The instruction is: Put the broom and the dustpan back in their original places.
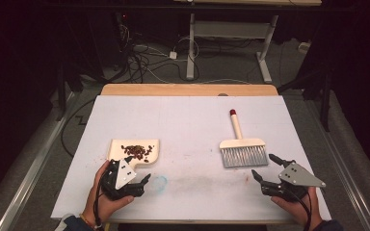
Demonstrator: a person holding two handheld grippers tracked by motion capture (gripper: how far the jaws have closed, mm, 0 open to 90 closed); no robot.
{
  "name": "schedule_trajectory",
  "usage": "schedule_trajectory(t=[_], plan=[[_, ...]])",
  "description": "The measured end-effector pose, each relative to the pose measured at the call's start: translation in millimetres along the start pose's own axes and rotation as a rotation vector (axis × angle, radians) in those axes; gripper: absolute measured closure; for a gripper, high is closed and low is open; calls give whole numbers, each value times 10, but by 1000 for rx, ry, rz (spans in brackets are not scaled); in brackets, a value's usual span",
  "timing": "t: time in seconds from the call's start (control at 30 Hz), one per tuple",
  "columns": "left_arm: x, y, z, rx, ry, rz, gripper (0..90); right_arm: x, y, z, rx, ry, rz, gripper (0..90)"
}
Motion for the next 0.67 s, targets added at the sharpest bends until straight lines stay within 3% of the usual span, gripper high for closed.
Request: schedule_trajectory(t=[0.67], plan=[[-58,8,20,-5,-9,-5,186,27,24,9,4,10,-7,249]])
Point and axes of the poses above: each handheld gripper's, and its own axes: x roughly backward along the jaws, z roughly out of its top, y roughly to its right, the point moved 6 cm from there along -x, roughly forward along the jaws, and after that the axes turned 9 degrees about y, right-handed, at the moved point
